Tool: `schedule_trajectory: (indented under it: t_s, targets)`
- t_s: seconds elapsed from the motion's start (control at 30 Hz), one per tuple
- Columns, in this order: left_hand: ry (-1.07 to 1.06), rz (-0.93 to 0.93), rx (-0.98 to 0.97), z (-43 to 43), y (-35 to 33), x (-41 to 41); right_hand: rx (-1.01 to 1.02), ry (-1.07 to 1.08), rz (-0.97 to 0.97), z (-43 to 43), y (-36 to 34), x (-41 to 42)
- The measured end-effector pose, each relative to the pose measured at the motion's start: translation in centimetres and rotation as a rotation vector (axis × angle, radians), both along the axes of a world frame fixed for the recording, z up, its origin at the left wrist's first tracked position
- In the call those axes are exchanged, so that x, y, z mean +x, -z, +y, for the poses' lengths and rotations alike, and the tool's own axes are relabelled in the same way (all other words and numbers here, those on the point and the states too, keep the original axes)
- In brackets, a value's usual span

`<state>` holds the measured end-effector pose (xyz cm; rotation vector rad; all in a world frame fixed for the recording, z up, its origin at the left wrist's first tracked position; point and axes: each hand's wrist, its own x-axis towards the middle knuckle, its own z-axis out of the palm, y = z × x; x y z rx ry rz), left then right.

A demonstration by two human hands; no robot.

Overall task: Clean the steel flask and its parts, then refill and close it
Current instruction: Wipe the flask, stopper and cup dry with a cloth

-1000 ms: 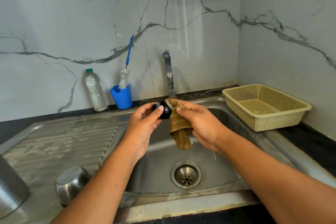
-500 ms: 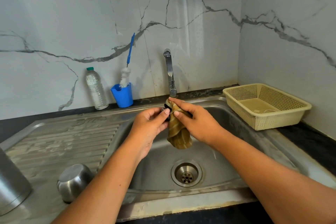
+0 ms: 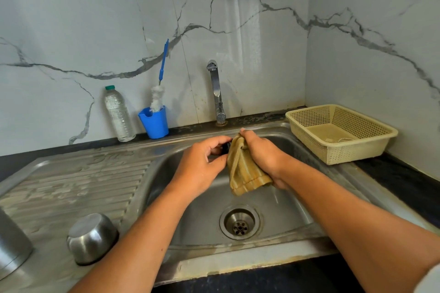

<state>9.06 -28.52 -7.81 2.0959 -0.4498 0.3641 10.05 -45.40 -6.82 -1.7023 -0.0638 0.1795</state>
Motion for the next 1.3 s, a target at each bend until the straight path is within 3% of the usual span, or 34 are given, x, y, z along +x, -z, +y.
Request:
schedule_trajectory:
  t_s: [0.13,0.33,0.5,0.77,1.1,1.2,1.3]
  targets:
    - [0.014,-0.028,0.039,0.0,0.0,0.0,0.012,-0.023,0.021,-0.2,-0.2,0.0]
    - [-0.020,0.005,-0.029,-0.4,-0.2,0.3,-0.025,0.006,-0.123,0.1,0.4,1.0]
    - [-0.034,0.075,-0.216,-0.4,0.0,0.4,-0.069,-0.058,-0.329,0.3,0.9,1.1]
    - [-0.007,0.176,-0.520,0.4,0.4,1.3,-0.015,-0.161,-0.396,-0.1,1.3,1.6]
    - [0.038,0.338,-0.963,0.9,-0.3,1.2,-0.107,0.084,-0.534,-0.3,1.4,1.9]
    - [0.033,0.326,-0.994,0.8,-0.3,1.3,-0.035,0.118,-0.512,-0.1,1.2,1.8]
    - [0.016,0.278,-0.966,0.7,-0.1,1.3,-0.058,-0.032,-0.473,0.6,1.4,1.5]
